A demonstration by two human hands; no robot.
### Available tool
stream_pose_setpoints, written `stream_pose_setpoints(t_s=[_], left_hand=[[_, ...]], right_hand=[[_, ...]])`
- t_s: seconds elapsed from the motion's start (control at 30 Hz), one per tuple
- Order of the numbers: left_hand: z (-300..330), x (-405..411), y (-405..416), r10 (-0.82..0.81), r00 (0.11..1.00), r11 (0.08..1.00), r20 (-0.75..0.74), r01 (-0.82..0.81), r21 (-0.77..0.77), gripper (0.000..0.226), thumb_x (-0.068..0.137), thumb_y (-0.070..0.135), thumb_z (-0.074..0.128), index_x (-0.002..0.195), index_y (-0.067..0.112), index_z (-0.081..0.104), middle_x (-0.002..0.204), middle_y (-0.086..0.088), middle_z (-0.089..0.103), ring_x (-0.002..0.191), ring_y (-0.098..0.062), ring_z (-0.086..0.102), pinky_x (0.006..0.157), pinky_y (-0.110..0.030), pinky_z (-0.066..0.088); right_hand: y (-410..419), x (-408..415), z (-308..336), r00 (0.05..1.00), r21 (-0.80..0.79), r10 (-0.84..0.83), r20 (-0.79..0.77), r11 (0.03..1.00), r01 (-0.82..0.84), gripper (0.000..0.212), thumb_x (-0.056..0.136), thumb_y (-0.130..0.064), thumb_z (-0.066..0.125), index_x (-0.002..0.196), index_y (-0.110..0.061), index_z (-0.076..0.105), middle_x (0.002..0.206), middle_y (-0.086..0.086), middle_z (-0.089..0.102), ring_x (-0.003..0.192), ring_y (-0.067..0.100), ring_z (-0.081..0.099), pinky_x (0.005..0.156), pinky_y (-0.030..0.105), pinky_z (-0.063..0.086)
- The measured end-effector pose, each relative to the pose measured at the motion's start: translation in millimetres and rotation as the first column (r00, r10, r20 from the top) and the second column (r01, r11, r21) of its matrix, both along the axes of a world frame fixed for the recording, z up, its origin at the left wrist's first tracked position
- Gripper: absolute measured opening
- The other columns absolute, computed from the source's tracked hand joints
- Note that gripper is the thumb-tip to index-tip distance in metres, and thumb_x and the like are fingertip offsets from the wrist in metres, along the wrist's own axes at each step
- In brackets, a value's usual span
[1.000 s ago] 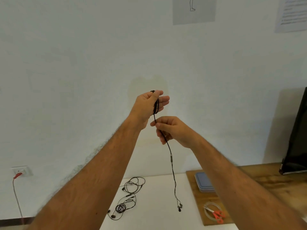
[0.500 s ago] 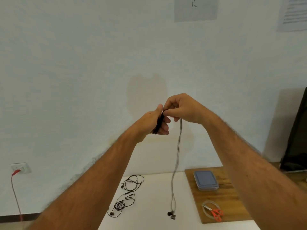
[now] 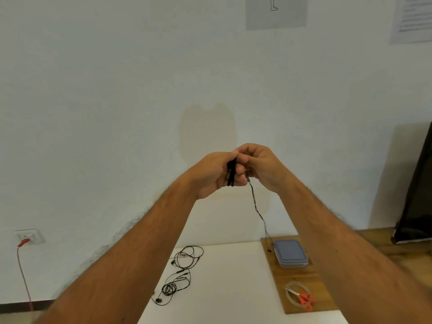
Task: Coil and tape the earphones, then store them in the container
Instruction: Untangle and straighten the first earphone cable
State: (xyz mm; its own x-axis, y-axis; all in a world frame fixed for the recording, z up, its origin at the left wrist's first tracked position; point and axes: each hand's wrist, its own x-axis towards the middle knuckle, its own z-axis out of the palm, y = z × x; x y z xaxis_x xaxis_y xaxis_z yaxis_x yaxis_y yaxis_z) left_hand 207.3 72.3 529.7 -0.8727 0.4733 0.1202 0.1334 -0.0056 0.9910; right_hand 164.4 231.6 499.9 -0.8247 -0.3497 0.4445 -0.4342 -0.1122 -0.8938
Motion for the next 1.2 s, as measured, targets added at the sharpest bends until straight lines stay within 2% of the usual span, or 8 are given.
stream_pose_setpoints(t_s=[0.17, 0.37, 0.53, 0.63, 0.77, 0.93, 1.03, 1.2], left_hand=[[6.4, -1.2, 6.2, 0.047, 0.999, 0.997, -0.018, -0.046, 0.065, 0.04, 0.107, 0.027, 0.03, 0.108, 0.002, 0.06, 0.085, -0.008, 0.07, 0.081, -0.021, 0.07, 0.077, -0.03, 0.057], [6.3, -8.7, 7.7, 0.089, 0.996, 0.984, 0.002, -0.088, 0.153, 0.048, 0.106, 0.035, 0.026, 0.125, 0.001, 0.054, 0.115, -0.016, 0.07, 0.108, -0.027, 0.068, 0.096, -0.038, 0.052], [-0.3, -18.1, 1.7, 0.232, 0.966, 0.969, -0.113, -0.219, 0.119, 0.04, 0.107, 0.032, 0.027, 0.125, 0.007, 0.053, 0.118, -0.008, 0.07, 0.112, -0.018, 0.065, 0.108, -0.037, 0.043], [-2.8, -23.4, -5.2, 0.265, 0.948, 0.964, -0.175, -0.265, 0.026, 0.041, 0.106, 0.036, 0.026, 0.124, 0.011, 0.053, 0.117, -0.005, 0.07, 0.112, -0.016, 0.065, 0.109, -0.037, 0.041], [-6.3, -23.2, -12.3, 0.249, 0.928, 0.915, -0.277, -0.319, -0.248, 0.052, 0.104, 0.047, 0.025, 0.131, 0.011, 0.05, 0.118, 0.001, 0.068, 0.112, -0.011, 0.062, 0.11, -0.035, 0.037], [-10.8, -17.0, -16.2, 0.201, 0.946, 0.826, -0.255, -0.304, -0.475, 0.065, 0.101, 0.056, 0.018, 0.12, 0.01, 0.06, 0.101, 0.002, 0.071, 0.1, -0.01, 0.064, 0.096, -0.03, 0.042], [-12.2, -14.1, -17.9, 0.133, 0.968, 0.81, -0.213, -0.23, -0.539, 0.077, 0.101, 0.058, 0.011, 0.088, 0.011, 0.071, 0.08, 0.002, 0.072, 0.077, -0.005, 0.068, 0.086, -0.029, 0.047], [-17.5, -16.6, -17.1, 0.093, 0.996, 0.872, -0.012, -0.087, -0.482, 0.075, 0.1, 0.059, 0.015, 0.104, 0.002, 0.064, 0.086, -0.012, 0.074, 0.089, -0.024, 0.072, 0.096, -0.041, 0.053]], right_hand=[[-12.8, -3.6, -21.4, 0.996, -0.009, -0.013, 0.091, 1.0, 0.013, 0.02, 0.1, -0.011, 0.046, 0.095, -0.011, 0.066, 0.07, -0.001, 0.064, 0.065, 0.019, 0.062, 0.067, 0.039, 0.054], [-25.5, 0.4, -42.9, 0.982, -0.034, 0.031, 0.187, 0.999, -0.025, 0.021, 0.101, -0.022, 0.049, 0.098, -0.005, 0.061, 0.081, 0.009, 0.064, 0.061, 0.023, 0.061, 0.064, 0.038, 0.053], [-30.2, 9.8, -53.1, 0.98, 0.129, 0.046, 0.192, 0.989, -0.071, 0.025, 0.102, -0.021, 0.048, 0.108, -0.006, 0.066, 0.074, 0.008, 0.06, 0.056, 0.019, 0.054, 0.062, 0.035, 0.053], [-29.0, 12.6, -53.7, 0.984, 0.179, 0.021, 0.178, 0.982, -0.054, 0.022, 0.1, -0.016, 0.051, 0.108, -0.005, 0.067, 0.066, 0.005, 0.053, 0.052, 0.016, 0.048, 0.06, 0.036, 0.053], [-24.6, 15.4, -45.0, 0.994, 0.324, -0.024, 0.108, 0.946, -0.013, 0.017, 0.096, -0.015, 0.056, 0.102, -0.005, 0.069, 0.061, 0.004, 0.048, 0.05, 0.014, 0.042, 0.054, 0.032, 0.05], [-14.5, 16.9, -26.5, 0.994, 0.506, -0.086, -0.067, 0.856, 0.108, 0.013, 0.092, -0.018, 0.062, 0.09, -0.007, 0.07, 0.052, -0.008, 0.048, 0.048, 0.009, 0.045, 0.054, 0.032, 0.049], [-8.6, 14.8, -13.9, 0.981, 0.55, -0.089, -0.173, 0.817, 0.171, 0.007, 0.087, -0.014, 0.067, 0.086, -0.013, 0.073, 0.06, -0.005, 0.06, 0.055, 0.013, 0.05, 0.058, 0.033, 0.048], [-1.8, 11.0, 4.6, 0.962, 0.507, -0.093, -0.256, 0.835, 0.216, 0.009, 0.081, -0.004, 0.069, 0.087, -0.009, 0.073, 0.079, 0.005, 0.073, 0.08, 0.021, 0.069, 0.082, 0.04, 0.056]])
